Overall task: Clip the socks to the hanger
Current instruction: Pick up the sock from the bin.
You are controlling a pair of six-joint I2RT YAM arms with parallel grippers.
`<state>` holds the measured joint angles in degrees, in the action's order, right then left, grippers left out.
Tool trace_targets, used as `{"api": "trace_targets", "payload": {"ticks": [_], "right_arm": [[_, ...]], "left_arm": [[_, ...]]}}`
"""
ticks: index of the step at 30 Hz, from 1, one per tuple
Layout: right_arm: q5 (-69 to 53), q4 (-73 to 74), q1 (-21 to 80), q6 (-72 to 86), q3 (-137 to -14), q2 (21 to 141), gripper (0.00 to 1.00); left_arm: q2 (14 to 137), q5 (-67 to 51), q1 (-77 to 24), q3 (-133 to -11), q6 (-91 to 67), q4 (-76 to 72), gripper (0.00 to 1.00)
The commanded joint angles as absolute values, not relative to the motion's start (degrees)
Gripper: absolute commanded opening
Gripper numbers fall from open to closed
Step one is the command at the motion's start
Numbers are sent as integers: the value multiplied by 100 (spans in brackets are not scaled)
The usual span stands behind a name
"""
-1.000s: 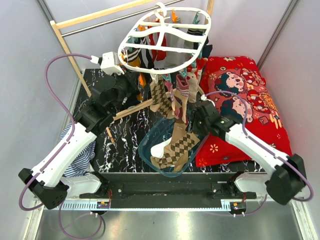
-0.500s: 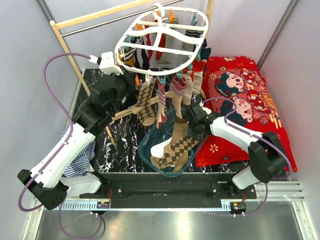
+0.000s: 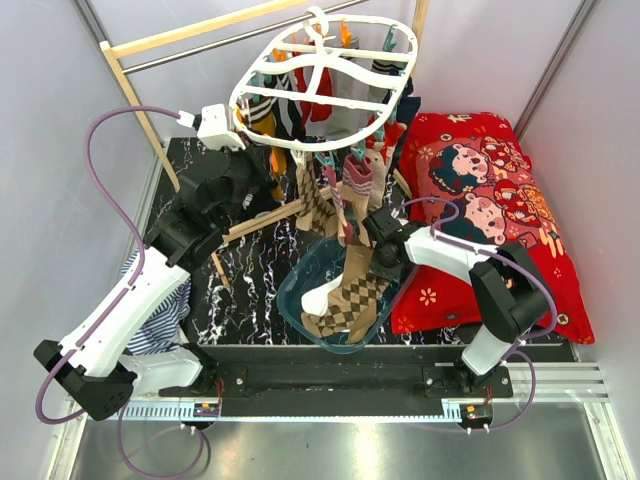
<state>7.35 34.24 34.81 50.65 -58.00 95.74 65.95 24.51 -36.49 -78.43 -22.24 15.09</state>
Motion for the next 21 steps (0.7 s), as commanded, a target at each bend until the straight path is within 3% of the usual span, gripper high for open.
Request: {"api": "trace_targets", "payload": {"ticks": [1, 4, 11, 21], "right_arm": [[923, 3384, 3463, 4922, -5775, 9292, 7], [967, 3436, 3454, 4676, -5713, 8853, 0], [976, 3604, 3480, 3368, -5888, 7692, 0], [151, 2901, 4305, 57, -6231, 6303, 0]], "left_arm": [[6442, 2663, -3656, -8121, -2136, 1520, 0], [6416, 2681, -3656, -8130, -2101, 1520, 0], [6416, 2689, -3656, -8218, -2101, 1564, 0], [6407, 2760, -3665, -8288, -2101, 1608, 0]]}}
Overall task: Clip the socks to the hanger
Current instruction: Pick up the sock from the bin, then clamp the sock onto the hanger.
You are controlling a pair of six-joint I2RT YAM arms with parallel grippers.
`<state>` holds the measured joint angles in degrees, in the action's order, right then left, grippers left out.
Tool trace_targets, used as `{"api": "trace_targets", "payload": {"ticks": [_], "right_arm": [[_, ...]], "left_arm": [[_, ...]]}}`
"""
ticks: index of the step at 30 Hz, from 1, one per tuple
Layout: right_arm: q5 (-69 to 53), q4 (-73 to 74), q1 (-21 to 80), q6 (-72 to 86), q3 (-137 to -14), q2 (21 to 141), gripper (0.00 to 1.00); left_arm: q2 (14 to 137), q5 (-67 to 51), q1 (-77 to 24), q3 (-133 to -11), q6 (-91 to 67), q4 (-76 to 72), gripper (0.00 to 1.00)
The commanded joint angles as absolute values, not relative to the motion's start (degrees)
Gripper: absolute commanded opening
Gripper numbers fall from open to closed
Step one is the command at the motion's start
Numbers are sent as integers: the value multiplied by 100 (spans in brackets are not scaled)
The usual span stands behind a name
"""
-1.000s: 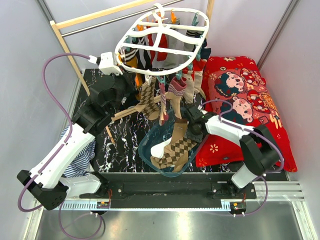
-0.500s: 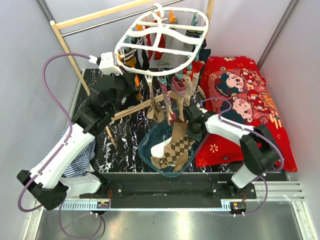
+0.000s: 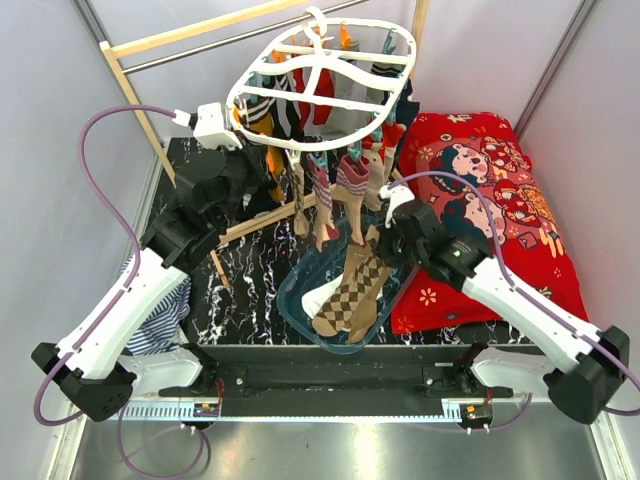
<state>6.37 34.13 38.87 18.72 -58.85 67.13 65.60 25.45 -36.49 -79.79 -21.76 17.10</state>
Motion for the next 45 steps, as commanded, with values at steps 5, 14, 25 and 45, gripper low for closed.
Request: {"api": "trace_targets", "payload": {"ticks": [5, 14, 25, 45], "right_arm": [[-438, 2848, 4737, -1481, -6872, 6267, 0], [-2081, 2488, 4904, -2750, -8015, 6731, 0], [-3436, 1372, 5203, -2962, -8868, 7901, 0], [-2013, -878, 4993, -3103, -8262, 8912, 0]], "left_arm": [[6425, 2768, -3656, -8350, -2109, 1644, 0], [6539, 2654, -3656, -8472, -2153, 1679, 0], [6636, 2531, -3665, -8552, -2233, 1705, 0], [6521, 2435, -3656, -8508, -2285, 1723, 0]]}}
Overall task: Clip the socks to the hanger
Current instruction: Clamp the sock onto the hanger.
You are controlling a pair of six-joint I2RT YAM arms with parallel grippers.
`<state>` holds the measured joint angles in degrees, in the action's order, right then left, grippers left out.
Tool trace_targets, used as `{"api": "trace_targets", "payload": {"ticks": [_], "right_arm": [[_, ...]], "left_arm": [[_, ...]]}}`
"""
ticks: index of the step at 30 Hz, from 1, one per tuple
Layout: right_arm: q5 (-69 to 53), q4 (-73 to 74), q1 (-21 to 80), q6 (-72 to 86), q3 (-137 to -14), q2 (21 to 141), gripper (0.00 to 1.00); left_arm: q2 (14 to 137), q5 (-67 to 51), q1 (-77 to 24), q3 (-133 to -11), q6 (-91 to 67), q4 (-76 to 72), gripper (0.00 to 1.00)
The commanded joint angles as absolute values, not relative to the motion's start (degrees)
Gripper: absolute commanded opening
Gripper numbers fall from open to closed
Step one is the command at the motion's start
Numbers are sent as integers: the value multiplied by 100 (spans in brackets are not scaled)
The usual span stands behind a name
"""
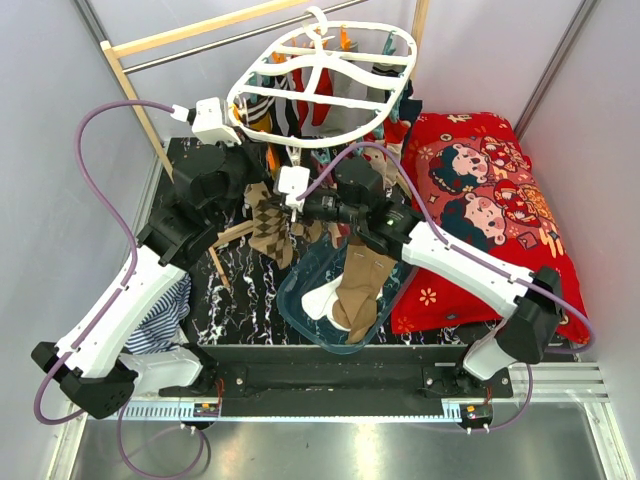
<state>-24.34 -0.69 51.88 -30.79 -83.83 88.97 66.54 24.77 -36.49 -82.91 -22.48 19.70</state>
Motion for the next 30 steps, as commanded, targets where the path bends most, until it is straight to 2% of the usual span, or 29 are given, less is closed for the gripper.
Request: {"api": "trace_targets", "payload": {"ticks": [1, 11, 30], "right_arm": [[-2013, -931, 4966, -3085, -8218, 8921, 0], [-1978, -1107, 4685, -2918, -7875, 8780, 0], [-1978, -1494, 4588, -2786, -7980, 8789, 0]], "left_arm": [[6513, 2435, -3656, -8499, -2285, 1714, 0], [6504, 2373, -3665, -8499, -2303, 1714, 0], [6495, 2312, -3656, -8481, -2320, 1740, 0]]}}
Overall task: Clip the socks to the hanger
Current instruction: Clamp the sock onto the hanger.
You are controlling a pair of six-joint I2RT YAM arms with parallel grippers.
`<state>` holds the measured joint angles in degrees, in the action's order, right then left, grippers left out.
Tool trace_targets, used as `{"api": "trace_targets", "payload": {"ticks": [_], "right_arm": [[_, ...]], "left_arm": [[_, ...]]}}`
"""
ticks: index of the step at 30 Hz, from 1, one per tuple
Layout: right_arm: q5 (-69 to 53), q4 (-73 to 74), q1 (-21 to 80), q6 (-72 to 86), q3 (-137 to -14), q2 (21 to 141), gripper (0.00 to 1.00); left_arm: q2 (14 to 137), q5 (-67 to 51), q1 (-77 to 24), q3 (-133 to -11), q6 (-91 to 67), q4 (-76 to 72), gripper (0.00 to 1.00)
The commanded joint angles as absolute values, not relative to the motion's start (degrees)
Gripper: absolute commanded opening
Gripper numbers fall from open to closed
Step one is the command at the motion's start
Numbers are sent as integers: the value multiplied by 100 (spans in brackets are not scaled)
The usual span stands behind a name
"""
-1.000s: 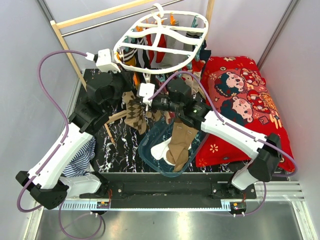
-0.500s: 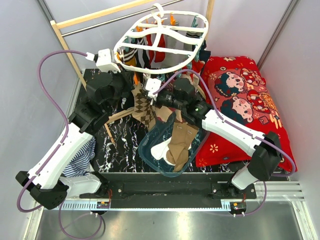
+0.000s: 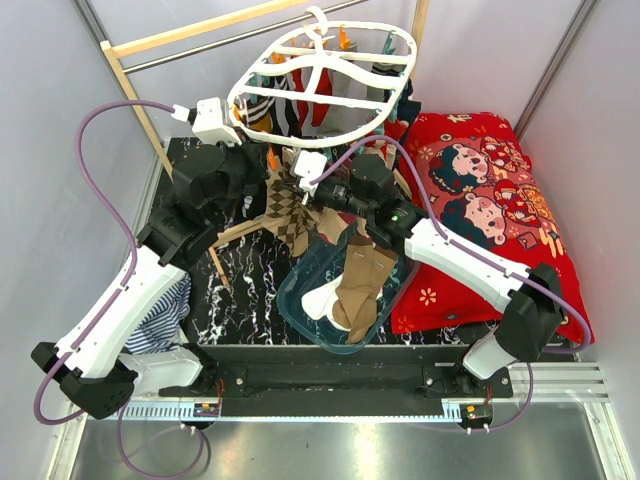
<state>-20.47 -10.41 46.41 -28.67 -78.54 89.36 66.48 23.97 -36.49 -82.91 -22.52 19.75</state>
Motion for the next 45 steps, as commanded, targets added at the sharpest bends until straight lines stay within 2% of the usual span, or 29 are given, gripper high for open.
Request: {"api": "trace_targets", "payload": {"ticks": [1, 17, 20, 21, 24, 25, 32, 36, 37, 39, 41, 45], "right_arm": [[-1978, -1512, 4597, -2777, -7998, 8780, 0], [-1942, -1784, 4597, -2654, -8156, 8921, 0], [-1969, -1802, 4588, -2646, -8183, 8938, 0], [-1969, -1810, 4597, -2637, -8183, 8938, 0], [-1969, -1819, 4597, -2628, -8191, 8956, 0], [-1960, -1828, 4588, -2619, -8191, 8956, 0], [-1934, -1872, 4588, -2575, -8200, 8947, 1], [-1916, -1898, 4588, -2505, -8191, 8930, 12], [-1916, -1898, 4597, -2496, -8191, 8921, 21], [-1925, -1898, 4597, -2426, -8174, 8886, 28], [-1916, -1872, 4588, -2382, -8156, 8842, 40], [-1863, -1749, 4597, -2303, -8069, 8587, 57]], "left_arm": [[6495, 2294, -3656, -8473, -2320, 1740, 0], [6504, 2197, -3665, -8508, -2338, 1749, 0], [6478, 2171, -3656, -8508, -2347, 1758, 7], [6469, 2180, -3665, -8508, -2347, 1758, 11], [6416, 2171, -3665, -8508, -2338, 1740, 31], [6407, 2171, -3656, -8499, -2329, 1732, 42], [6223, 2197, -3656, -8473, -2312, 1731, 79], [6030, 2215, -3656, -8446, -2285, 1731, 92], [5934, 2215, -3656, -8429, -2268, 1731, 94], [5819, 2241, -3656, -8341, -2189, 1740, 98], [5626, 2285, -3656, -8262, -2110, 1732, 99], [5222, 2487, -3656, -8034, -1908, 1801, 99]]}}
